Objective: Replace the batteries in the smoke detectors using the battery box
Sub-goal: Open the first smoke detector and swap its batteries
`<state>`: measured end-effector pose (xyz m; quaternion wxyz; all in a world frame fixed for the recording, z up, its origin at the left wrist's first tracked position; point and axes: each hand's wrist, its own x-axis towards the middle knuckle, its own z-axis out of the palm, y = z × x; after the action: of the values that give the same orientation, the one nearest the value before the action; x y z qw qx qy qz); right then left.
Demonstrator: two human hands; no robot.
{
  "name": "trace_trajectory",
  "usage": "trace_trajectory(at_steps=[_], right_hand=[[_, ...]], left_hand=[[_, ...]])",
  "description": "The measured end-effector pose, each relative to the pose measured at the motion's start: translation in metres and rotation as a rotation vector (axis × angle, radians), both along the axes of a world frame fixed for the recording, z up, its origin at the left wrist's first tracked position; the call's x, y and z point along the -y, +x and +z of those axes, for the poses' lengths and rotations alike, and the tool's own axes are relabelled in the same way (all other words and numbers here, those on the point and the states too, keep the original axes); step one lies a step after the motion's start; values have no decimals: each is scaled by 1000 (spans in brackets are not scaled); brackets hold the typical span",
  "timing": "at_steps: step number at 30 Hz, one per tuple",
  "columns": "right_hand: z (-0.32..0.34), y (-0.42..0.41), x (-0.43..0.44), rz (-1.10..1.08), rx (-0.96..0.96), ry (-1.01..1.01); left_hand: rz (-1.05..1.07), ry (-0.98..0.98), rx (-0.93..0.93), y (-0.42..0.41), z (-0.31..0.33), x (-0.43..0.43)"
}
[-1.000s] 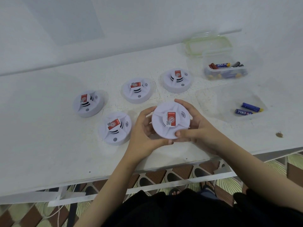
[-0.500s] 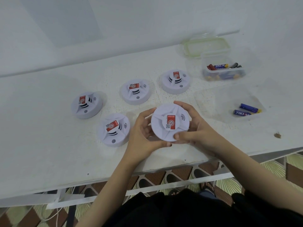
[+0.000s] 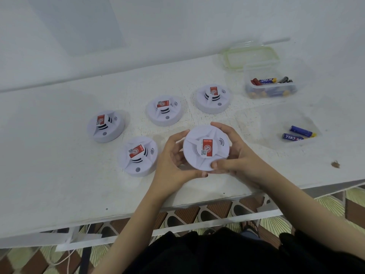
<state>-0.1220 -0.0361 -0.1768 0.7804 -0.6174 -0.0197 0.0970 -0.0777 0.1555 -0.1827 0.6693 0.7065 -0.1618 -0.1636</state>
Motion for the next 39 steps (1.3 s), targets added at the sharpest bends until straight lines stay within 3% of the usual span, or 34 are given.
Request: trace_trajectory(at_steps=[15,23,39], right_hand=[[-2,0,1,16,6,38],[-1,0,3,29,-32,196],[-1,-1,1,-13,-49,193]], left_hand=[[-2,13,1,0,-2,-1],[-13,7,0,1,-2,-3],[-14,28,1,2,-4,-3]])
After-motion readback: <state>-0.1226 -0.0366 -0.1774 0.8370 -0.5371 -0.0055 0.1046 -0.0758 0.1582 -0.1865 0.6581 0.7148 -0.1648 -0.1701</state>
